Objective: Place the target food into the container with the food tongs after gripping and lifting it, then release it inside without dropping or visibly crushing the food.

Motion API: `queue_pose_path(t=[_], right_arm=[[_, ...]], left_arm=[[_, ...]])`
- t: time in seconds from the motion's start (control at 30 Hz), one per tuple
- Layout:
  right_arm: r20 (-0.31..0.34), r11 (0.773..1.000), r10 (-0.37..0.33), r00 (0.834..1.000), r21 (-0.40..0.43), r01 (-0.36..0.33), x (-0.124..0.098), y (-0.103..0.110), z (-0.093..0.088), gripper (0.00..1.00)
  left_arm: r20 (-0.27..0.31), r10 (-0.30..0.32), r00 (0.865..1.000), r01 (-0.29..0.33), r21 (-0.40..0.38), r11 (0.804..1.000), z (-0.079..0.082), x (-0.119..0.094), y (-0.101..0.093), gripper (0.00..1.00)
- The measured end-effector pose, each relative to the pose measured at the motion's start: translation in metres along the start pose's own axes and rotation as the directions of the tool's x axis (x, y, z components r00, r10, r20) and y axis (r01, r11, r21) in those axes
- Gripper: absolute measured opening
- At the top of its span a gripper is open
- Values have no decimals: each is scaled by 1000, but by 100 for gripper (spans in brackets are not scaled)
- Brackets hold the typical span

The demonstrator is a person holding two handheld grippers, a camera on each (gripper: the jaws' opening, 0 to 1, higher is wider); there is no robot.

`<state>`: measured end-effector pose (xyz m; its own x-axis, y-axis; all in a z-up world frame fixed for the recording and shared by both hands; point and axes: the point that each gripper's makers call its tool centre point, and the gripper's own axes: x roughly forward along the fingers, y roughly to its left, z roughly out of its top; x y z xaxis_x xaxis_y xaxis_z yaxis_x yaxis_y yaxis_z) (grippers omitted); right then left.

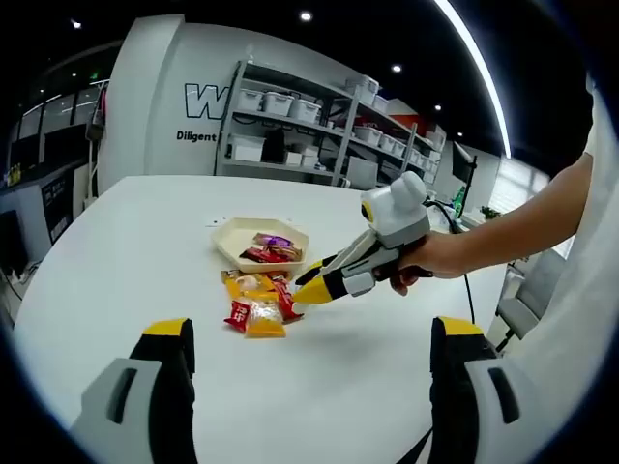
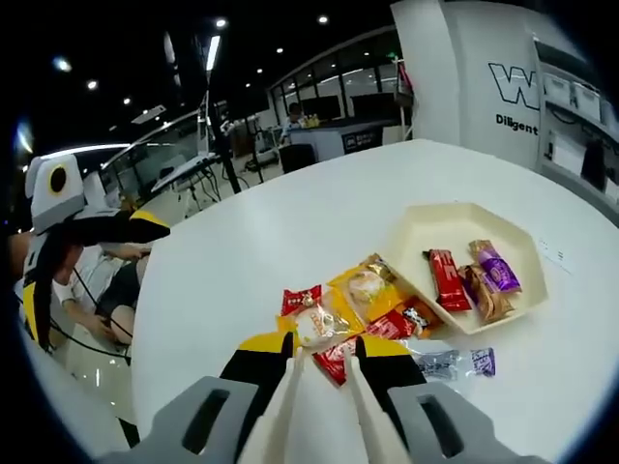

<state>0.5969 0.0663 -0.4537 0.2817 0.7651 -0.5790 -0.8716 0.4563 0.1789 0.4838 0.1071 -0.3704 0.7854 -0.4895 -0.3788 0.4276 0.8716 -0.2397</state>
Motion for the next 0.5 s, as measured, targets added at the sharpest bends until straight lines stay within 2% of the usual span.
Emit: queue_pose_path(t=[0.27, 0.5], right_arm=[[-31, 1000, 3, 1000, -3, -3, 4, -1, -9, 21], [-17, 1000, 5, 1000, 14, -5, 6, -6, -11, 21]], left_arm=[[-3, 10, 1000, -10, -8, 1000, -2, -6, 4, 98], [-6, 8, 1000, -8, -4, 1000, 0, -5, 4, 98]])
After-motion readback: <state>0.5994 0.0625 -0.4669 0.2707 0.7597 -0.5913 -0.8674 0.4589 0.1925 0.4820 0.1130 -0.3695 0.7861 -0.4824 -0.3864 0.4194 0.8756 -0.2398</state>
